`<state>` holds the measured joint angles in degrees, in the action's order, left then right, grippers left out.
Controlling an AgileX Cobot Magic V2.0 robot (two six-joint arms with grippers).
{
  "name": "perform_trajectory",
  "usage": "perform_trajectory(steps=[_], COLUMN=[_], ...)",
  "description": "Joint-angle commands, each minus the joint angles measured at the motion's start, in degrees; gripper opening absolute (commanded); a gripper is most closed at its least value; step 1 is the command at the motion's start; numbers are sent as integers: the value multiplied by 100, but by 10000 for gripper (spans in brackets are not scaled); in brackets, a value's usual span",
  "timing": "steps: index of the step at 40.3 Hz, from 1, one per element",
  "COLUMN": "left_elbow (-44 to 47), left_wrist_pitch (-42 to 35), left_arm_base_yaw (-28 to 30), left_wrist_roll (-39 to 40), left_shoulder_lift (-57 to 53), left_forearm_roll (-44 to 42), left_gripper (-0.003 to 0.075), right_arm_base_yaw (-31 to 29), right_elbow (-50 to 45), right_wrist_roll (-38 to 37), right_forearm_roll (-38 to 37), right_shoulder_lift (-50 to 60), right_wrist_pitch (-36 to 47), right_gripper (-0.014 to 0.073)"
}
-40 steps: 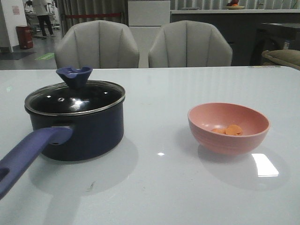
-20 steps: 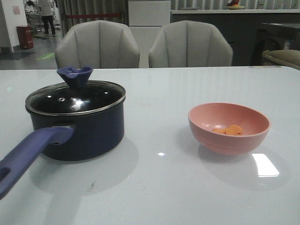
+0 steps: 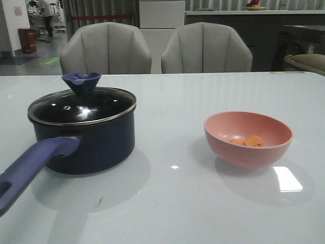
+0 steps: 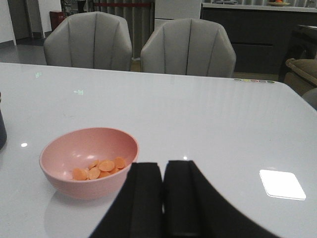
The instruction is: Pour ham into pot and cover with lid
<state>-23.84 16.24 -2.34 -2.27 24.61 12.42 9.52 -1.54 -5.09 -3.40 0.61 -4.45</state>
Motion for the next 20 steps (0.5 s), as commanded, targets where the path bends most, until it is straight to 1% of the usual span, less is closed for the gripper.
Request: perform_trajectory(steps=[1, 9, 17, 20], left_elbow=[-594, -2018, -3232, -3544], left_wrist_pitch=[-23, 1155, 1941, 2165], left_arm_base_yaw=[10, 0, 0, -66], left_wrist_roll=[49, 2, 2, 2], left_shoulder_lift=[378, 1590, 2864, 3305], left_forearm_roll=[84, 72, 122, 137], left_gripper=[615, 614, 614, 614], right_arm_base_yaw=[-2, -2, -2, -2], right_elbow=[30, 30, 30, 30], right_wrist_roll=[19, 19, 19, 19], right_forearm_roll=[-71, -71, -71, -71], right_shoulder_lift=[110, 110, 110, 110], right_wrist_pitch=[491, 491, 491, 491], right_gripper=[143, 143, 143, 143])
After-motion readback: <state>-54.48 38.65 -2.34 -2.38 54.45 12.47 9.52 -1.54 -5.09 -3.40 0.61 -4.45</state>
